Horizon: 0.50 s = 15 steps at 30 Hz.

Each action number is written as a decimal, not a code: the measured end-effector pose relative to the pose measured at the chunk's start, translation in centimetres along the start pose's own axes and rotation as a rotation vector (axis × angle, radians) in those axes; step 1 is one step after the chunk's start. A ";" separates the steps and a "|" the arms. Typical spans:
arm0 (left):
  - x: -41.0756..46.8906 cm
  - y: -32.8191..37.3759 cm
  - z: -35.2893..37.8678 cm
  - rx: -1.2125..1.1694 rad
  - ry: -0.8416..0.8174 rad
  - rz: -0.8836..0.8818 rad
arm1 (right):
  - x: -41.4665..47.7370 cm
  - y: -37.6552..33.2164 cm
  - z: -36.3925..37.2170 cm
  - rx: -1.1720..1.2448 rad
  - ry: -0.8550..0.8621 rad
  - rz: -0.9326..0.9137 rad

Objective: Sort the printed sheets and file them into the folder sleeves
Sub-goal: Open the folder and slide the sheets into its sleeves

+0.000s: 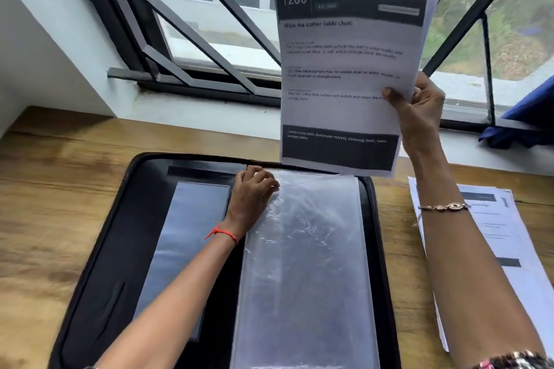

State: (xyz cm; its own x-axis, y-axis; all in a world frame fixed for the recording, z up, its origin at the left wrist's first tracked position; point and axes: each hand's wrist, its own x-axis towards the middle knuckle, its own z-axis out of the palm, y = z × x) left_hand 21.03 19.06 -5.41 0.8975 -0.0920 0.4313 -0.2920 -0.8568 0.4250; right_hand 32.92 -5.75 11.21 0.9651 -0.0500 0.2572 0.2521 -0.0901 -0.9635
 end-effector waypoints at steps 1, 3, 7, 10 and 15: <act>-0.1 0.1 0.0 0.010 0.025 0.010 | 0.2 -0.4 0.3 0.000 -0.015 -0.018; -0.2 0.1 0.1 0.039 0.077 0.032 | 0.5 -0.9 0.9 -0.018 -0.076 -0.050; 0.0 0.3 0.3 0.092 0.138 0.055 | 0.8 -1.3 2.2 -0.080 -0.157 -0.050; 0.2 0.4 0.3 0.124 0.135 0.048 | 1.0 -1.1 3.2 -0.145 -0.257 -0.040; 0.7 0.9 -0.3 0.126 0.150 0.008 | 2.1 -0.7 4.7 -0.239 -0.328 -0.063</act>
State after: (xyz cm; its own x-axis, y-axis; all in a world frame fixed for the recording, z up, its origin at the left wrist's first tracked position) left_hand 21.24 18.37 -4.49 0.8332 -0.0306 0.5521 -0.2471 -0.9138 0.3222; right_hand 35.09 -1.14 12.02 0.9295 0.2793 0.2407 0.3252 -0.3132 -0.8923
